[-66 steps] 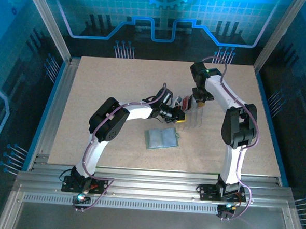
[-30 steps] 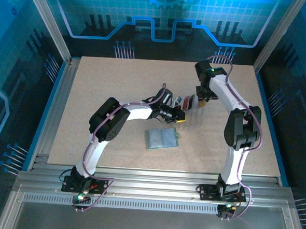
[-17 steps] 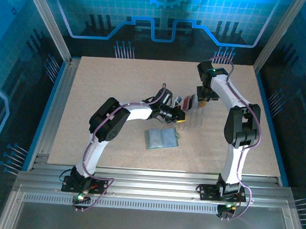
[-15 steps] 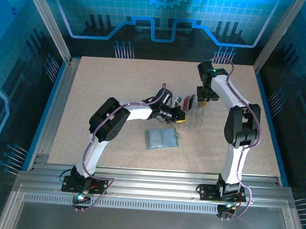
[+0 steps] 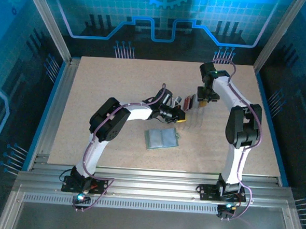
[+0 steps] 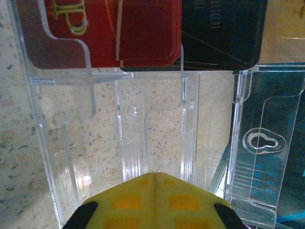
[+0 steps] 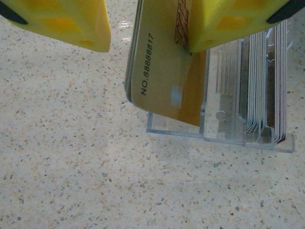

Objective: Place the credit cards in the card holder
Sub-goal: Pick up the credit card from the storage box.

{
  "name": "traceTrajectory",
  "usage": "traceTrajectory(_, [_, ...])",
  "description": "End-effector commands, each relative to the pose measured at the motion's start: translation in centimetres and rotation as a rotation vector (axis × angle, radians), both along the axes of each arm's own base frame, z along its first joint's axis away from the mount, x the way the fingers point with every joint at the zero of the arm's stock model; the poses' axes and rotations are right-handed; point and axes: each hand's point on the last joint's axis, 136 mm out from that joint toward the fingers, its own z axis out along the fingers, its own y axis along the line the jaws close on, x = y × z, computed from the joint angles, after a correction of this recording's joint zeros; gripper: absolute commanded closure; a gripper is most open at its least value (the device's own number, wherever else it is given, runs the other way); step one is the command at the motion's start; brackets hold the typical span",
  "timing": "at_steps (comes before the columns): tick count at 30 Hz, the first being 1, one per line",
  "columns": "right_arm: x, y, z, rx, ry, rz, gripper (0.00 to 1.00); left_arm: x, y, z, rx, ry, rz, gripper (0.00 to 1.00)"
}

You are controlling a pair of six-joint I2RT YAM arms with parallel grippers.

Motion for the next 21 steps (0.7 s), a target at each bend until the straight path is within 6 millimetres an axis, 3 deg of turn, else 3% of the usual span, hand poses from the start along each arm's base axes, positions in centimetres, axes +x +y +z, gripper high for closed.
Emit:
traceTrajectory(1, [-1.2, -3.0, 1.1, -0.071, 0.002, -0.068, 0.54, -2.1, 4.8, -10.2, 0.26, 0.207, 0.112, 0.99])
traceTrajectory(6, [-1.3, -3.1, 2.4, -0.079, -0.02, -0.066, 0.56, -2.1, 5.0, -10.7, 0.27, 0.222, 0.123, 0.99])
traceTrajectory(15, [-1.4, -2.8, 2.7, -0.068, -0.021, -0.054, 0.6, -2.2, 5.2, -10.9, 0.273, 0.229, 0.13, 0.99])
traceTrajectory(21, [-1.2, -2.4, 2.5, -0.049, -0.019, -0.047, 0.69, -2.1, 5.3, -11.0, 0.271, 0.23, 0.132, 0.98])
